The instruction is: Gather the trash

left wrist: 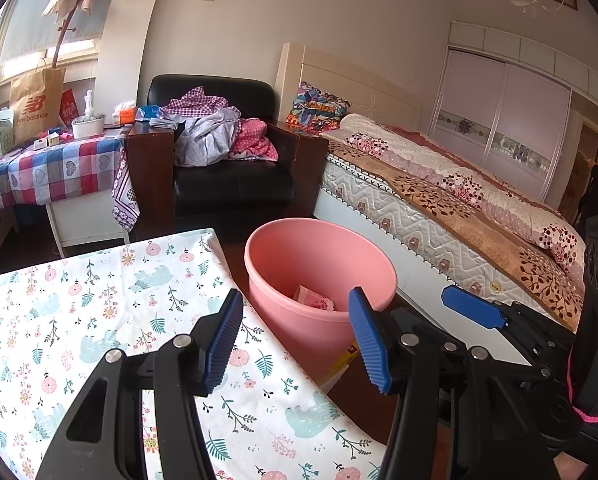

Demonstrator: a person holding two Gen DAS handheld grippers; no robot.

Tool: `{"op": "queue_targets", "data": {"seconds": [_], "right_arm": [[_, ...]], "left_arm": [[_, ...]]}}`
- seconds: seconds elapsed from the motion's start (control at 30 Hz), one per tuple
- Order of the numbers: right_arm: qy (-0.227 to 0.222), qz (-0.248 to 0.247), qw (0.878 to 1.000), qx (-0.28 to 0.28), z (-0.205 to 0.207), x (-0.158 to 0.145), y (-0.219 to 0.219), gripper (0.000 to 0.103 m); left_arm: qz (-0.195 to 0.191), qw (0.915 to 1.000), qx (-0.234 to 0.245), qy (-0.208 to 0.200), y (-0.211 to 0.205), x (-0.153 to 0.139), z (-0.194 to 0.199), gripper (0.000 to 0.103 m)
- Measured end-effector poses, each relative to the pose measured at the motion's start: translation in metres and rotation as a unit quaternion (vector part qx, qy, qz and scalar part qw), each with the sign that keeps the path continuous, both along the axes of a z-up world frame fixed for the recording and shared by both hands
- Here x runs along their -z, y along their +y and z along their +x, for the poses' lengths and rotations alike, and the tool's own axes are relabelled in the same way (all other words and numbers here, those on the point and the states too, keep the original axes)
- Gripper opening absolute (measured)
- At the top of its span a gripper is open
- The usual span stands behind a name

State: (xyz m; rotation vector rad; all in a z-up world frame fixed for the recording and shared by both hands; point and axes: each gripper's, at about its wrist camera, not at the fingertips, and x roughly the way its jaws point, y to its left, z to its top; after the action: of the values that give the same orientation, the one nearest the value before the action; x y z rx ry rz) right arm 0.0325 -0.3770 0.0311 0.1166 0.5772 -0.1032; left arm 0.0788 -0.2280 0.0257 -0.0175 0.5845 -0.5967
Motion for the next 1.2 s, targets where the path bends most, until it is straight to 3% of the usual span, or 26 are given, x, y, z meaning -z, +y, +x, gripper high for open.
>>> {"op": "queue_targets", "data": {"seconds": [1.2], "right_arm": [[0.002, -0.001, 1.0, -0.001, -0.0015, -0.0011, 0.0036, 0.066]], "left_arm": [[0.001, 1.0, 0.004, 0.0, -0.0028, -0.0031, -0.0031, 0.054]]}}
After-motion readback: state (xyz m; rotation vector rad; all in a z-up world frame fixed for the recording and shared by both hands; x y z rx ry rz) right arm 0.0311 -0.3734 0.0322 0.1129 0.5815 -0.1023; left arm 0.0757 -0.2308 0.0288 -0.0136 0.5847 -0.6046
